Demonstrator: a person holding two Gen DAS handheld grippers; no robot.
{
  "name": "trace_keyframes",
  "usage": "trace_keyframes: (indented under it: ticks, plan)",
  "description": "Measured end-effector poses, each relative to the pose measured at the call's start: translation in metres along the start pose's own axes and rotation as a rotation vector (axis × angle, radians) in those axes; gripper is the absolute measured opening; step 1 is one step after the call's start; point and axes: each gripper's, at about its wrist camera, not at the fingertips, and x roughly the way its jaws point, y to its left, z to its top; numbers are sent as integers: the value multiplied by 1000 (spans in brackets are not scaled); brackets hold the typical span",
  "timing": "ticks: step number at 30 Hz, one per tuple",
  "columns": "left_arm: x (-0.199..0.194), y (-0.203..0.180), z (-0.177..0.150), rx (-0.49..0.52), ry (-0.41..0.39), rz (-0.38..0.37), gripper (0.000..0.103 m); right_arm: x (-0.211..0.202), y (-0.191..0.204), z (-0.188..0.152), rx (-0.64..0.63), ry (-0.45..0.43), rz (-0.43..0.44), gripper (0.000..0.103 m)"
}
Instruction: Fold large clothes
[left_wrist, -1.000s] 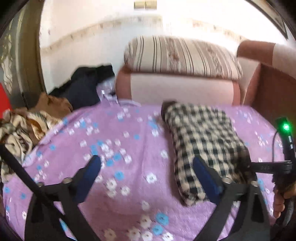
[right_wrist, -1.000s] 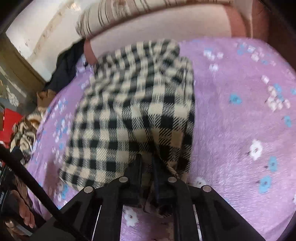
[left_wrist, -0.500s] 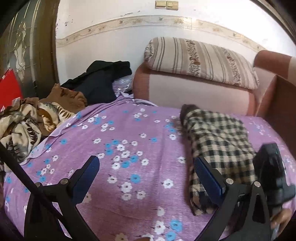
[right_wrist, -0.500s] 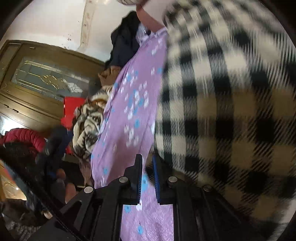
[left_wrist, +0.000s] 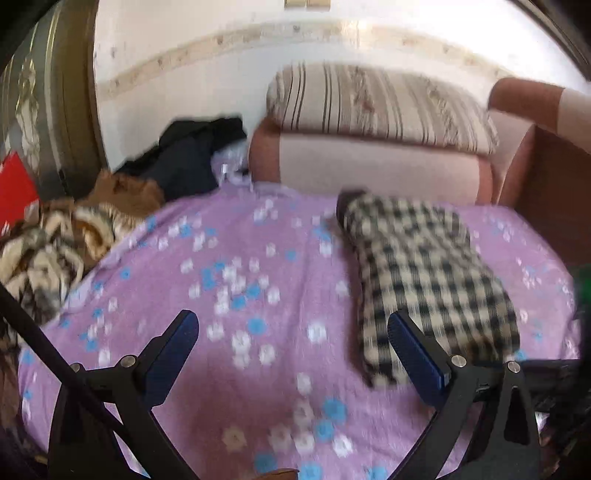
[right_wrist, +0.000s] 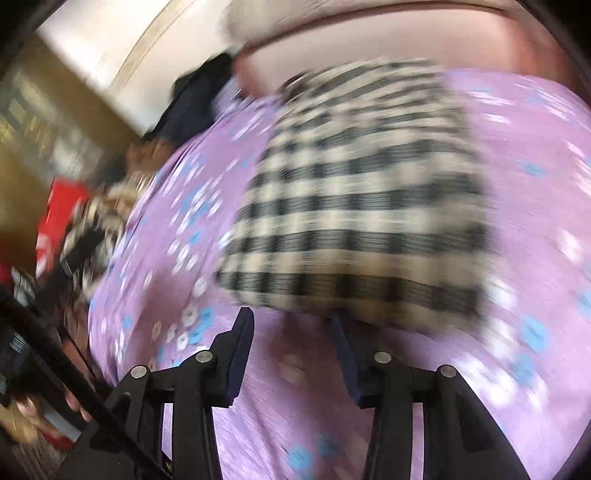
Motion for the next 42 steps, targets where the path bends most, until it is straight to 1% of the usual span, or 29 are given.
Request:
trace_keyframes:
  ticks: [2, 4, 5, 6, 8, 9, 12, 17, 20, 22, 26, 30, 36, 42]
  plan:
    - [2, -6, -13, -7, 81, -24, 102, -22, -13, -15, 53, -51, -61, 51]
    - [5, -11, -29, -23, 148, -36, 102, -34, -16, -27, 66, -79, -131, 52]
    - [8, -13, -39, -32, 191, -52, 102, -40, -18, -36, 67, -94, -183, 52]
    - [11, -16, -47, -37, 230, -67, 102, -46, -22, -41, 63, -104, -214, 52]
    - [16, -22, -61, -31, 278, -80, 102, -55, -31, -51, 46, -104, -266, 53]
    - [19, -27, -69, -20, 306, -84, 102, -53, -28, -55, 37, -101, -282, 53]
    - [22, -36, -82, -3, 334, -88, 102, -49, -22, -55, 2, -96, -339, 53]
    - [33, -43, -96, 35, 369, -70, 102, -45, -21, -55, -17, -102, -386, 54]
    - [44, -41, -103, 25, 423, -85, 102, -36, -19, -53, -40, -96, -421, 54]
    - [44, -42, -104, 42, 405, -72, 102, -34, -16, -55, -61, -98, -448, 54]
    - [45, -44, -105, 43, 399, -68, 103, -29, -13, -55, -93, -100, -497, 56]
    - [47, -43, -106, 29, 410, -68, 103, -28, -15, -54, -83, -93, -499, 56]
    - [48, -43, -106, 40, 417, -69, 103, -27, -14, -56, -83, -92, -508, 58]
    - [43, -42, -105, 33, 408, -74, 103, -26, -14, -56, -96, -94, -519, 60]
